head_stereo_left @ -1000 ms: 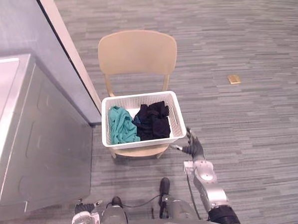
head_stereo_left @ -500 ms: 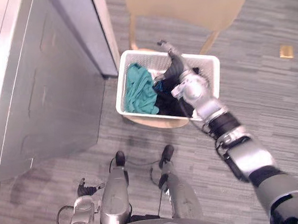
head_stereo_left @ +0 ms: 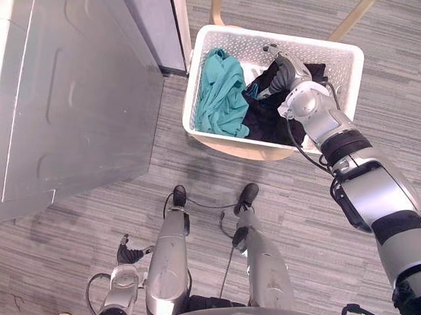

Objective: Pick up the laundry basket with both hands and put the clothes into the washing machine.

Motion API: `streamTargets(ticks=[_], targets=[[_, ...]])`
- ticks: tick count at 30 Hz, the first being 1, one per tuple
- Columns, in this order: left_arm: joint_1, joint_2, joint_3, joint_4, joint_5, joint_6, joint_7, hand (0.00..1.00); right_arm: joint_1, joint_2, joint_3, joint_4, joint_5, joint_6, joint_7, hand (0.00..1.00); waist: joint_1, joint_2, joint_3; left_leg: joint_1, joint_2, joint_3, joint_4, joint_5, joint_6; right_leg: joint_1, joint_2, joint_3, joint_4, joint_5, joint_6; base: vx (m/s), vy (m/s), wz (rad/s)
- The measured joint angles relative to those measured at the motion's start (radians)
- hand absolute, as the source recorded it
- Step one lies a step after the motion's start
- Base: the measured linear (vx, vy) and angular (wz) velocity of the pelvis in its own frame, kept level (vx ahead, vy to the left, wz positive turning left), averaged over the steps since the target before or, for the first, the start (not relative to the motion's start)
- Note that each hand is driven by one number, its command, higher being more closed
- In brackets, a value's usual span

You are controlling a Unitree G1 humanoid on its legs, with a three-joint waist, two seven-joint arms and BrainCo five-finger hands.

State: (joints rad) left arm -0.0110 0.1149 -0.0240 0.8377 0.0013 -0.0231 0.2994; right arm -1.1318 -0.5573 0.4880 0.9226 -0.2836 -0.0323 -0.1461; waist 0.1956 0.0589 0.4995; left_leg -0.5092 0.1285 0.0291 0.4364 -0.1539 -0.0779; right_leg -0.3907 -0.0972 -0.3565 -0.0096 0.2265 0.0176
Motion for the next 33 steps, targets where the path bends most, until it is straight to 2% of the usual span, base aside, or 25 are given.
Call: streamTargets(ticks=[2, 13, 22, 29, 33], targets=[[0.0, -0.003, 0.0, 0.005, 0.0, 0.001, 0.003, 0.0, 0.001, 0.009, 0.0, 0.0, -0.001, 0.012, -0.001, 0.0, 0.003, 0.003, 0.001, -0.002, 0.001, 0.0, 0.001, 0.0, 0.0, -0.002, 0.0, 0.001, 0.0, 0.001, 0.0, -0.02, 0.038, -0.01], [-0.035, -0.016, 0.001, 0.009, -0.023, 0.003, 0.031, 0.0, 0.002, 0.079, 0.0, -0.003, -0.036, 0.015, -0.008, 0.0, 0.024, 0.002, 0.001, -0.04, 0.003, -0.007, 0.027, -0.003, 0.001, -0.025, 0.003, -0.006, -0.006, 0.009, -0.001, -0.01, 0.045, 0.0], [-0.04, -0.018, 0.002, 0.009, -0.044, 0.002, 0.045, 0.0, -0.019, 0.116, 0.001, -0.003, -0.035, 0.019, -0.009, 0.0, 0.037, 0.0, 0.003, -0.102, 0.011, -0.05, 0.072, -0.018, 0.0, -0.03, 0.018, -0.036, -0.032, 0.025, 0.001, -0.03, 0.047, 0.06], [-0.046, -0.018, 0.005, 0.009, -0.071, 0.002, 0.052, 0.0, -0.066, 0.119, -0.001, 0.001, -0.034, 0.037, -0.021, 0.0, 0.053, -0.008, 0.007, -0.16, 0.011, -0.088, 0.088, -0.017, -0.002, -0.052, 0.029, -0.064, -0.048, 0.03, 0.006, -0.01, 0.055, 0.11], [-0.055, -0.028, 0.004, 0.012, -0.088, 0.001, 0.067, 0.0, -0.098, 0.121, -0.017, 0.011, -0.034, 0.039, -0.051, 0.0, 0.064, -0.013, 0.01, -0.215, 0.011, -0.112, 0.106, -0.016, -0.003, -0.086, 0.033, -0.071, -0.048, 0.032, 0.01, -0.02, 0.047, 0.05]])
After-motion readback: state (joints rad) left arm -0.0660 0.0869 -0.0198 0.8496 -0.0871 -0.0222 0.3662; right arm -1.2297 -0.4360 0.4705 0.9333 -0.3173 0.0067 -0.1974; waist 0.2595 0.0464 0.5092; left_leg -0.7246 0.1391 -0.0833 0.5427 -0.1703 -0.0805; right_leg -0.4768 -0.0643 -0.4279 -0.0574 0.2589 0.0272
